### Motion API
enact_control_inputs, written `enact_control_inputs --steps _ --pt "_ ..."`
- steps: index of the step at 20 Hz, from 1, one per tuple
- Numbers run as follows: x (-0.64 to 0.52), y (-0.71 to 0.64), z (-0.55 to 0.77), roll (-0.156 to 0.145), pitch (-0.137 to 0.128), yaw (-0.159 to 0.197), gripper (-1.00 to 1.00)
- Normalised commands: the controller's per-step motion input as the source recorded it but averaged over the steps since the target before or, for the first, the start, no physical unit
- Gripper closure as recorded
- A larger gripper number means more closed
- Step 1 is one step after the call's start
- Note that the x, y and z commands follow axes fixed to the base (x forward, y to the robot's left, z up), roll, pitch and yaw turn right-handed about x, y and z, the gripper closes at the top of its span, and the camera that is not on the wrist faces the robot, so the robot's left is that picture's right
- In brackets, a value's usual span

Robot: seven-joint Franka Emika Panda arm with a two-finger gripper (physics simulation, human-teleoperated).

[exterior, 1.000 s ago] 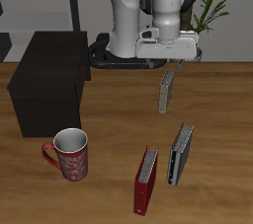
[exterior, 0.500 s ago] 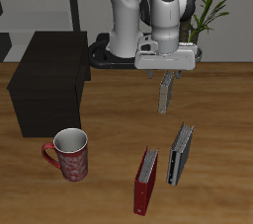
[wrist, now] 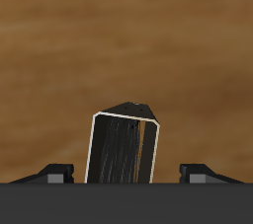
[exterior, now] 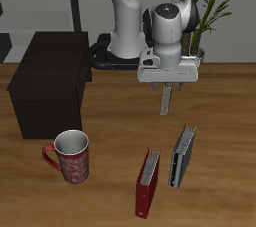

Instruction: Place the yellow book flat on top of the shelf

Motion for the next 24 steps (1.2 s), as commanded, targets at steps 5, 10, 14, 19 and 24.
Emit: enact_control_inputs --steps 5,10,14,19,24 --pt "0.01 -0.07 -0.01 -0.002 0.006 0.004 1.0" --pt "0.05 -0.14 0.19 -0.017 -0.024 0.026 1.0" --pt "0.16 -0.22 0.37 -0.034 -0.025 0.047 1.0" --pt "0.25 -0.34 0.64 -0.053 -0.075 0.064 1.0" --pt "0.31 -0.42 0.63 -0.017 -0.043 0.021 1.0"
